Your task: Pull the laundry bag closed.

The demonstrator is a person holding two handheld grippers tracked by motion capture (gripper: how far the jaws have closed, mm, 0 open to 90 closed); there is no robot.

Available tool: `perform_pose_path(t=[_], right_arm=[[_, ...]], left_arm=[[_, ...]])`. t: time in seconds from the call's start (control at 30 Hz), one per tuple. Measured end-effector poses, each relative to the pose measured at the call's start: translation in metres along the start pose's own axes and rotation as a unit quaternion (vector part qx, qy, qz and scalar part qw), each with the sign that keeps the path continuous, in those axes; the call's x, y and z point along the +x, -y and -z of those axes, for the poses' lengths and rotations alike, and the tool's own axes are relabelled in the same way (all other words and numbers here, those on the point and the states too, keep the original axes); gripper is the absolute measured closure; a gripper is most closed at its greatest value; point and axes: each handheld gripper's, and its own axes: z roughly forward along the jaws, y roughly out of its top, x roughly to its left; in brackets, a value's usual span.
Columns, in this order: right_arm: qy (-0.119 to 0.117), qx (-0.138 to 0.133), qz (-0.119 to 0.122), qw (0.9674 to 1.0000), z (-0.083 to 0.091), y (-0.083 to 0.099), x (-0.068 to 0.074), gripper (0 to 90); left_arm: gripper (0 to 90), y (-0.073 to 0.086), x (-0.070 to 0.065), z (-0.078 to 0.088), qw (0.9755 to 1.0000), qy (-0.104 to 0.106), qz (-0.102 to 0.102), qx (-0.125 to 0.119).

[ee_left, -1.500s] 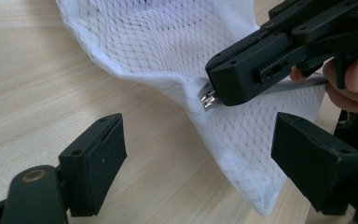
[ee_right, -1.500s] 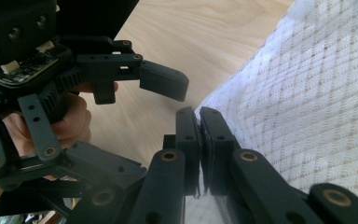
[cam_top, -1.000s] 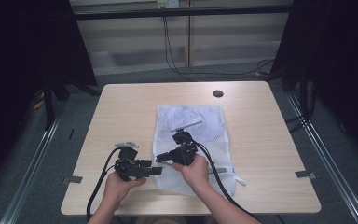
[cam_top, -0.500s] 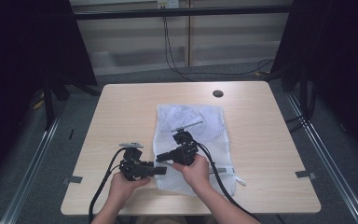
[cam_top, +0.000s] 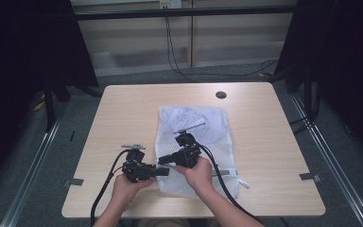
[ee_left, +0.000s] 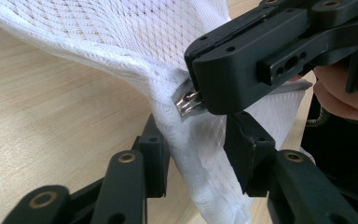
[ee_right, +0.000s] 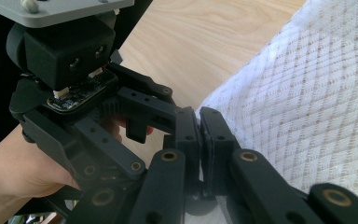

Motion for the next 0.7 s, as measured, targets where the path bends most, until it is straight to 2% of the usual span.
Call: perform_pose_path(t=[0.27,0.7], right_arm=[[0.000,0.000,-0.002,1.0000,-0.0007,-0.0002,-0.0003,87.0],[-0.005,-0.001,0.001,1.0000,0.0003,0.0000,0.0000,86.9]], left_arm=[[69.8,0.0000,0.0004,0.0007,1.0000,-0.007,0.001,0.003],[77.9,0.0000,0.0000,0.0009,0.9998,-0.011,0.017,0.001]])
